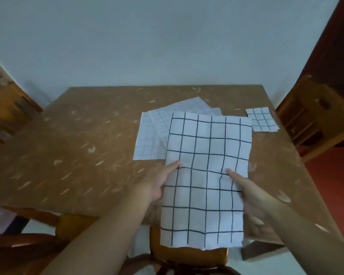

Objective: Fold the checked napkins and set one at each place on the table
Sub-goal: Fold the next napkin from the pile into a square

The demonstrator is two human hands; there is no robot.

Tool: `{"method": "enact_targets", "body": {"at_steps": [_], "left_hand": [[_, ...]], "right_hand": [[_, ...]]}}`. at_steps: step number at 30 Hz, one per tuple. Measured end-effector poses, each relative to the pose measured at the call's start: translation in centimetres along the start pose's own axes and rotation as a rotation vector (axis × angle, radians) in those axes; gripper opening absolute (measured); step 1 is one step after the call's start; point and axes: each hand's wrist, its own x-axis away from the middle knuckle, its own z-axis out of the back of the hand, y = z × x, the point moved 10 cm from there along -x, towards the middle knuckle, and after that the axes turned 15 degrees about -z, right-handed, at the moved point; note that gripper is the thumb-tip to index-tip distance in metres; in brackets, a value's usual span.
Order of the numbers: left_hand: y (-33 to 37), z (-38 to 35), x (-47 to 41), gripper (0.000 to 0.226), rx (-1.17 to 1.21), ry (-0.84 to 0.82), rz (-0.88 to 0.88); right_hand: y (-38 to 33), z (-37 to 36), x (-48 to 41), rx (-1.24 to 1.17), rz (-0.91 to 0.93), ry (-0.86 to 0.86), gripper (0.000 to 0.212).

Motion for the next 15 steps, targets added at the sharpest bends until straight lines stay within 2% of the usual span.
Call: {"method": "enact_targets", "body": {"at_steps": [2, 4, 7, 12, 15], "left_hand": [[-1.6, 1.6, -0.6, 0.024, -0.067, 0.042, 0.019], [-3.2, 3.1, -1.3, 0.028, -0.125, 0.053, 0.047], [-5.3, 5.0, -1.9, 0.026, -0.128, 0.074, 0.098], [-7.1, 6.8, -3.4, 0.039, -0.166, 0.118, 0.099], [-7.2, 6.7, -4.0, 0.046, -0.212, 0.077, 0.074]], "right_hand": [[-0.6, -0.6, 0.1, -0.005, 0.081, 0.033, 0.020], [-1.3, -0.1, 0.0, 0.017, 0.113, 0.119, 0.015], [-1.1, 1.3, -0.5, 0.067, 0.076, 0.238, 0.022], [0.5, 3.2, -2.4, 0.078, 0.038, 0.342, 0.039], [0.5, 4.2, -2.8, 0.110, 0.081, 0.431, 0.069]]}}
